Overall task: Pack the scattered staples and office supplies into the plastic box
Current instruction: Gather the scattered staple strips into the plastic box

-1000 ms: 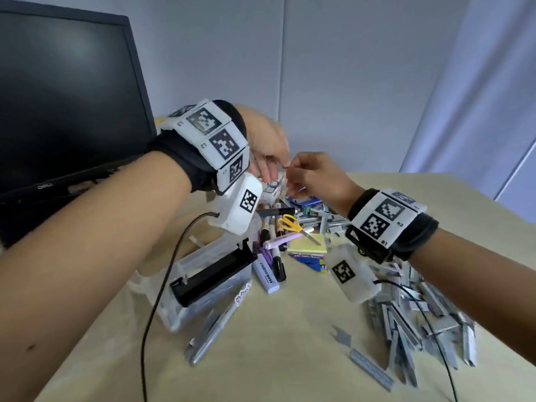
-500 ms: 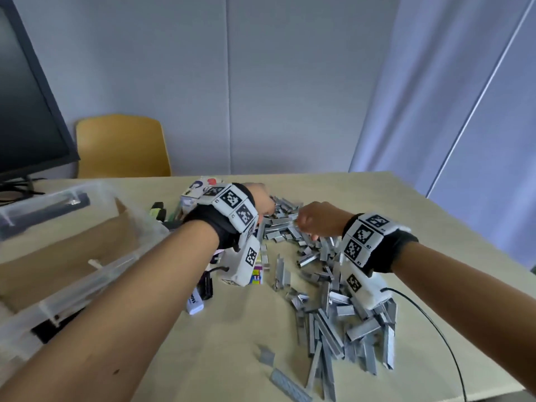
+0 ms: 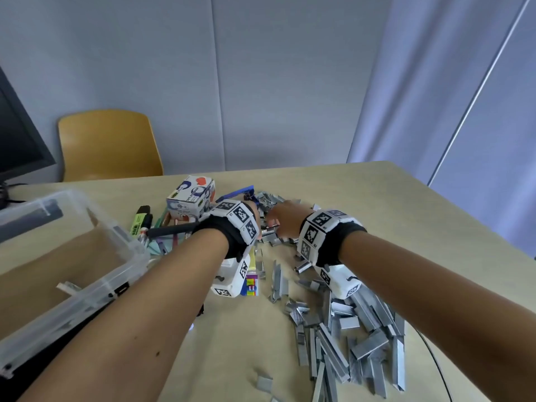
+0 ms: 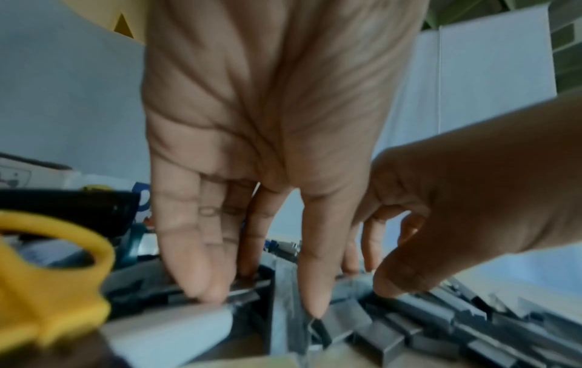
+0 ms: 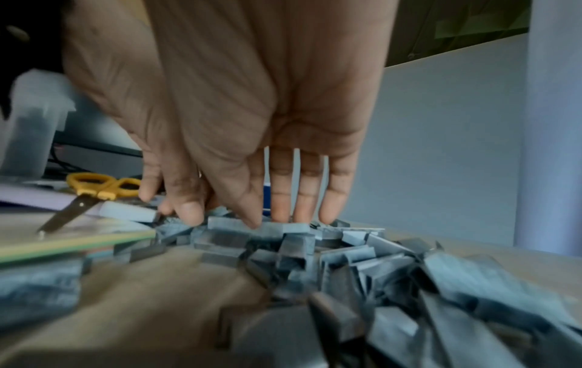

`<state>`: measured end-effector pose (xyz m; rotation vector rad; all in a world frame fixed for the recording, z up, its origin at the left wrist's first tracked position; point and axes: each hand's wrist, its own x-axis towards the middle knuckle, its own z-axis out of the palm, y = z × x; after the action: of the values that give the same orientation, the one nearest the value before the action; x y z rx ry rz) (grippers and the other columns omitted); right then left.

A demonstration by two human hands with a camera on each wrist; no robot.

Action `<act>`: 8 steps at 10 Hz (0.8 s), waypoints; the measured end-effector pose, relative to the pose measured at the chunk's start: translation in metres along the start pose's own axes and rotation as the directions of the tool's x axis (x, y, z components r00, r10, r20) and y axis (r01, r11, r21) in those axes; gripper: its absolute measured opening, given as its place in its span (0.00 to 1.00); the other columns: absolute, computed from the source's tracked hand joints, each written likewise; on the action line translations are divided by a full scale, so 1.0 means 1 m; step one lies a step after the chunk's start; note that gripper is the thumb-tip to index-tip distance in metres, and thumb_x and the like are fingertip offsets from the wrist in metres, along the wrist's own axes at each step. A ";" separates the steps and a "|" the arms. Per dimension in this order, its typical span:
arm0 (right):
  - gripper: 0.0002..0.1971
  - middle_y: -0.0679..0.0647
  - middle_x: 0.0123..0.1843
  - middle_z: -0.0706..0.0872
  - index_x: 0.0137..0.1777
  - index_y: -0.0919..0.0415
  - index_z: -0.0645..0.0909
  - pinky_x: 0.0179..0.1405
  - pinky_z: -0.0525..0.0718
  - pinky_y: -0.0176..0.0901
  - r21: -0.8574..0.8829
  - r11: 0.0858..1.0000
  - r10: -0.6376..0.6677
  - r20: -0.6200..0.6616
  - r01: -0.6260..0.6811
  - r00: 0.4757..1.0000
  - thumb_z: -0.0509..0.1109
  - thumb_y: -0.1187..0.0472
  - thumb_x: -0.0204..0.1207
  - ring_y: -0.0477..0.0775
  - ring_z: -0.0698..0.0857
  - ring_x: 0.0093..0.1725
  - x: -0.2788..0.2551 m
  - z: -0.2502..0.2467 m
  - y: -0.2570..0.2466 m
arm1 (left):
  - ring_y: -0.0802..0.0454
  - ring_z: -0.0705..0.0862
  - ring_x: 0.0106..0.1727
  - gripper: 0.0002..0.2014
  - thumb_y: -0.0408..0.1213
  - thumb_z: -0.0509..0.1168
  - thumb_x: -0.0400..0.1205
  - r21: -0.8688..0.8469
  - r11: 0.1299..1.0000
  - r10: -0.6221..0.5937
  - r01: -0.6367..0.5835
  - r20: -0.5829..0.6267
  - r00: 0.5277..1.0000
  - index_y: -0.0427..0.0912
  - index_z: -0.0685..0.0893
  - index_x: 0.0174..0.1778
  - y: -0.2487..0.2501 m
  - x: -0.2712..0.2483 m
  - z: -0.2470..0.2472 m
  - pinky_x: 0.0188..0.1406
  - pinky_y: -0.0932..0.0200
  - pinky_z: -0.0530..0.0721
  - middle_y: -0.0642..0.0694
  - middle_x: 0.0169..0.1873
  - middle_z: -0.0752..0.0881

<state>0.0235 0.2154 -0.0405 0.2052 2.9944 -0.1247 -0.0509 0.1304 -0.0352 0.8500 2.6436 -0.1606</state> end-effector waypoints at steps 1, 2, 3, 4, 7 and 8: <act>0.16 0.61 0.63 0.81 0.62 0.64 0.79 0.52 0.77 0.44 -0.048 0.999 -0.013 -0.006 0.013 1.000 0.62 0.72 0.76 0.60 0.80 0.62 0.006 0.002 -0.004 | 0.47 0.85 0.42 0.22 0.48 0.78 0.66 0.056 0.998 -0.013 0.011 0.033 0.999 0.38 0.85 0.50 -0.002 0.027 0.012 0.52 0.51 0.85 0.43 0.41 0.86; 0.11 0.62 0.58 0.82 0.56 0.66 0.80 0.55 0.81 0.49 -0.065 0.998 -0.010 -0.014 0.009 1.000 0.62 0.72 0.75 0.62 0.81 0.59 0.011 0.004 -0.003 | 0.41 0.86 0.48 0.27 0.50 0.78 0.66 0.057 0.998 0.010 -0.009 -0.017 1.000 0.35 0.85 0.54 -0.002 0.027 0.014 0.52 0.50 0.85 0.42 0.45 0.87; 0.09 0.62 0.56 0.83 0.53 0.68 0.80 0.59 0.82 0.54 -0.037 0.999 0.018 -0.012 -0.018 1.000 0.65 0.70 0.74 0.62 0.82 0.58 0.013 0.004 0.000 | 0.41 0.86 0.56 0.18 0.46 0.70 0.76 -0.090 0.995 0.047 -0.051 -0.053 0.998 0.34 0.85 0.52 -0.006 0.017 0.016 0.50 0.57 0.81 0.45 0.36 0.83; 0.11 0.61 0.56 0.86 0.54 0.69 0.83 0.62 0.80 0.53 0.059 0.997 0.040 -0.006 -0.039 0.999 0.71 0.65 0.73 0.60 0.82 0.59 0.013 -0.003 0.005 | 0.39 0.86 0.53 0.19 0.47 0.68 0.78 -0.155 0.986 0.059 -0.063 -0.032 0.998 0.31 0.84 0.48 -0.010 0.019 0.017 0.54 0.50 0.84 0.40 0.40 0.86; 0.13 0.66 0.43 0.87 0.29 0.63 0.73 0.55 0.85 0.61 0.622 0.767 0.211 -0.008 -0.161 0.977 0.72 0.72 0.70 0.65 0.88 0.49 0.022 -0.010 0.029 | 0.57 0.81 0.16 0.14 0.27 0.56 0.86 -0.834 0.551 0.001 0.008 0.011 1.000 0.37 0.72 0.32 -0.018 0.015 0.006 0.28 0.65 0.79 0.45 0.26 0.87; 0.14 0.66 0.49 0.84 0.40 0.62 0.73 0.49 0.87 0.62 0.726 0.660 0.233 0.043 -0.191 0.972 0.70 0.80 0.66 0.67 0.88 0.46 0.028 -0.008 0.032 | 0.45 0.83 0.31 0.06 0.24 0.52 0.85 -0.981 0.192 -0.028 0.029 0.024 0.999 0.33 0.72 0.44 -0.021 0.010 -0.002 0.49 0.52 0.83 0.39 0.29 0.80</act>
<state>-0.0006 0.2515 -0.0392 0.6414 2.7507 -1.3111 -0.0716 0.1191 -0.0372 0.2642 1.9977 1.4315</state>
